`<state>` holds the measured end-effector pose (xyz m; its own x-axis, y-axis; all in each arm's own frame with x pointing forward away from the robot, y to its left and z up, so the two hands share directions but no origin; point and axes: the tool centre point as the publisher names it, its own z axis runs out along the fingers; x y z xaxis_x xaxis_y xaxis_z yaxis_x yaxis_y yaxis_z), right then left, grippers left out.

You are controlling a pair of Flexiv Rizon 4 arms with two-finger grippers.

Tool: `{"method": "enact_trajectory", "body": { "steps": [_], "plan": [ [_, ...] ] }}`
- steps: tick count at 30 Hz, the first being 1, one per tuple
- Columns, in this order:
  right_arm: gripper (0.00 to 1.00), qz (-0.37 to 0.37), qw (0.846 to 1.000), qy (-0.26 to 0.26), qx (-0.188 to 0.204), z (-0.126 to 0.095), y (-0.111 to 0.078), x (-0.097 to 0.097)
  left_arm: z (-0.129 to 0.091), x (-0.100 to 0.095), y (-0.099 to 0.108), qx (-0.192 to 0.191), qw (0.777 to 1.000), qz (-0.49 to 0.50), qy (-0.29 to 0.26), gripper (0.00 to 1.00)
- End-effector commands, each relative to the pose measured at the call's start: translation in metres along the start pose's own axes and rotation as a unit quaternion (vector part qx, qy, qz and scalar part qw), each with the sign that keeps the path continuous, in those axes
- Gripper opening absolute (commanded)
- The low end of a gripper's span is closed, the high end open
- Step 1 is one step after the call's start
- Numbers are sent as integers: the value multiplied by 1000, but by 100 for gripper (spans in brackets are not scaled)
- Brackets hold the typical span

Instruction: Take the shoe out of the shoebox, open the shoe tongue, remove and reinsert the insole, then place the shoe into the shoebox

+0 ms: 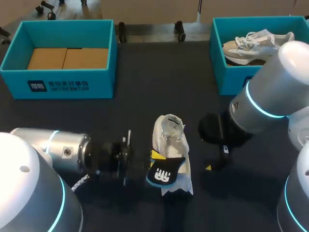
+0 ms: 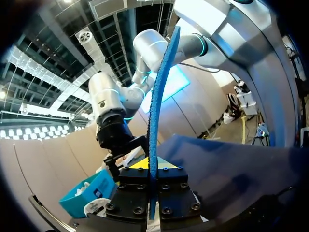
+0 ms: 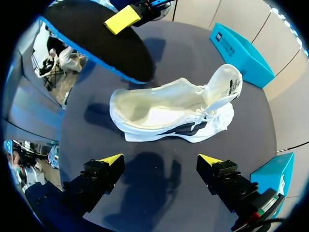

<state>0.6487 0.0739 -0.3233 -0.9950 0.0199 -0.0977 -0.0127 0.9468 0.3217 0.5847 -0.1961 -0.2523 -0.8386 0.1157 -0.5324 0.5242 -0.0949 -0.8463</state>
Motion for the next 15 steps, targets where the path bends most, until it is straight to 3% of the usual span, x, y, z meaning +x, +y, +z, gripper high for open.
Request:
{"method": "enact_trajectory", "body": {
  "steps": [1, 3, 15],
  "plan": [
    [100, 0, 1000, -1, 1, 2, 1, 0, 4, 1, 3, -1, 1000, -7, -3, 0],
    [100, 0, 1000, -1, 1, 2, 1, 0, 5, 1, 3, -21, 1000, 7, 2, 0],
    [100, -5, 1000, 10, 9, 8, 6, 1, 13, 2, 6, -21, 1000, 7, 9, 0]
  ]
}}
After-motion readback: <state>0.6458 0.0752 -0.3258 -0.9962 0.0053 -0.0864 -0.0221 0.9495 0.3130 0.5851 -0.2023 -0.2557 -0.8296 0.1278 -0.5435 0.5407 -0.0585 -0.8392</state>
